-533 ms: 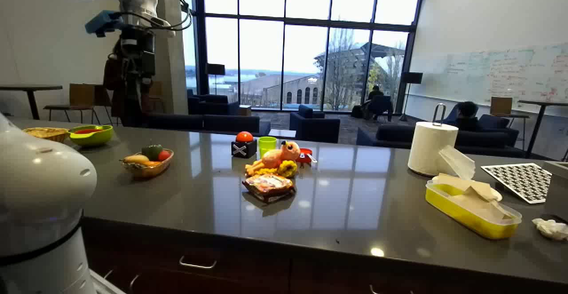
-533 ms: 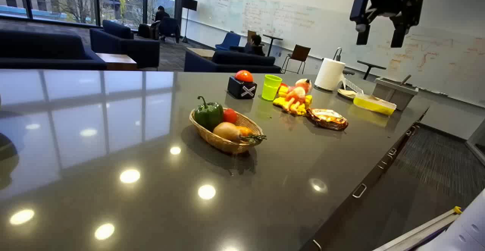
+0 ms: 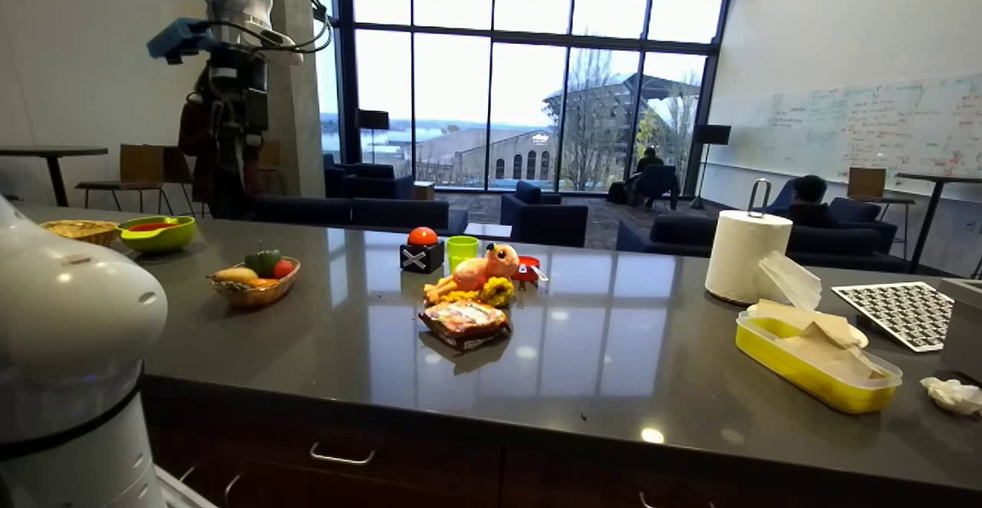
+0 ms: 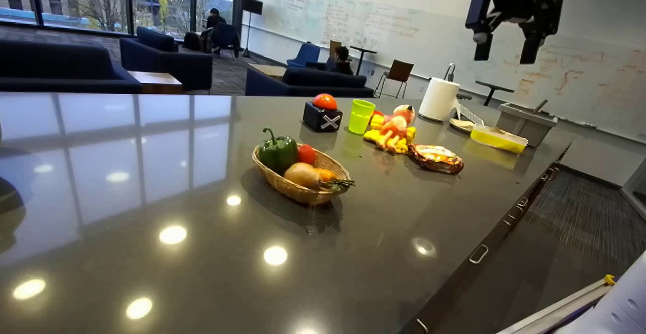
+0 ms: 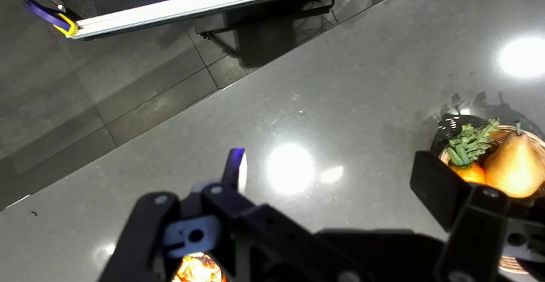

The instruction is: Move the orange plush toy to the left.

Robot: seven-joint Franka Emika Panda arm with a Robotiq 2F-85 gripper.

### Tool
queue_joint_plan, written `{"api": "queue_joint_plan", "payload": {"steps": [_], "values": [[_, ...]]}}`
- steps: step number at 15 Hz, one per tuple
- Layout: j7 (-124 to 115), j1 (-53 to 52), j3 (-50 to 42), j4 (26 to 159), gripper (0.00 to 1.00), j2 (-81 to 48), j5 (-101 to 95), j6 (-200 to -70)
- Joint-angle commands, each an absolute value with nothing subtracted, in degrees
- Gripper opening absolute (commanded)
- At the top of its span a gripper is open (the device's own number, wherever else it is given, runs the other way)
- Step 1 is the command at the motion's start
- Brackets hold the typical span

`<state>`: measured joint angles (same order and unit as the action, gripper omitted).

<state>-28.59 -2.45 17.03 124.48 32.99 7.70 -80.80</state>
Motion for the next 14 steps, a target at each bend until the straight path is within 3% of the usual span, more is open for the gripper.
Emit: {"api": "queue_joint_plan", "payload": {"steps": [1,14], "values": [[-26.5,-2.7,16.7,123.7,1.00,32.1,3.9,-81.1],[-10.4,-1.8,7.1,115.4,1.00,19.1,-4.7,-89.5]]}}
